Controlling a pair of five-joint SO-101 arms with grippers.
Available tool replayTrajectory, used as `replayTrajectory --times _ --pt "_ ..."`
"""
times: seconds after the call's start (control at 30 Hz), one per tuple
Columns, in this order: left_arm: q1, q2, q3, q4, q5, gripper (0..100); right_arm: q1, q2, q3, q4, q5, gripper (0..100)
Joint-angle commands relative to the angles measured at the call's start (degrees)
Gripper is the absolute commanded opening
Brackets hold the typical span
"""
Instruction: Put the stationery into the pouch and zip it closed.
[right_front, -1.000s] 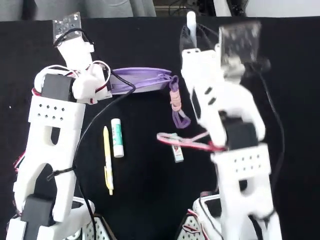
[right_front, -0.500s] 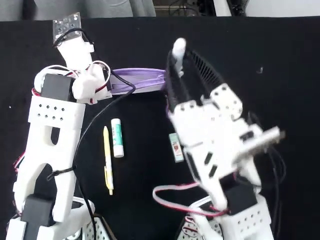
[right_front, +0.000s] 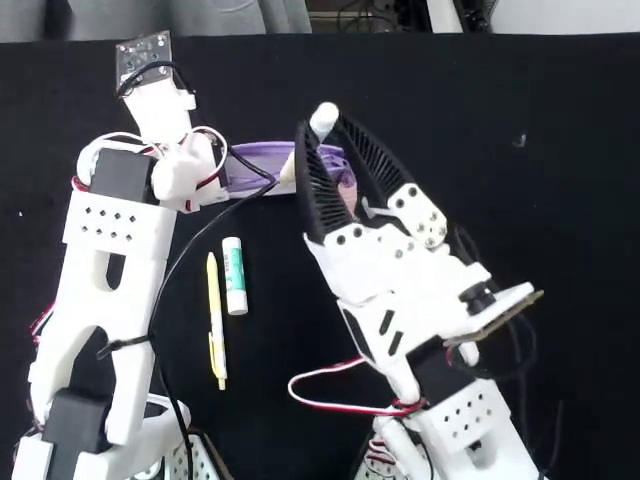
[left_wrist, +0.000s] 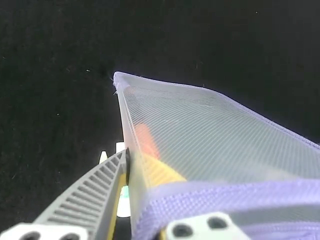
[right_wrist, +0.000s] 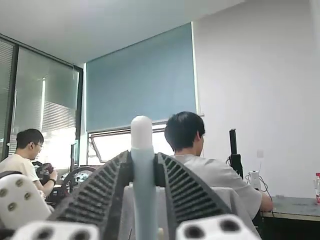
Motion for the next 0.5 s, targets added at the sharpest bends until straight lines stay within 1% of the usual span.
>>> replayTrajectory --times 0.0,0.33,0.47 --pt "0.6 -1.0 -0.8 0.1 0.4 3 -0.7 2.4 -0.2 -3.6 -0.2 1.1" --pt "0.6 -1.0 -0.7 0.2 0.4 3 -0.4 6.1 0.3 -6.8 0.0 1.1" --pt "0.2 -1.0 -0.7 0.2 0.4 3 0.5 11.0 1.0 -8.5 2.5 1.1"
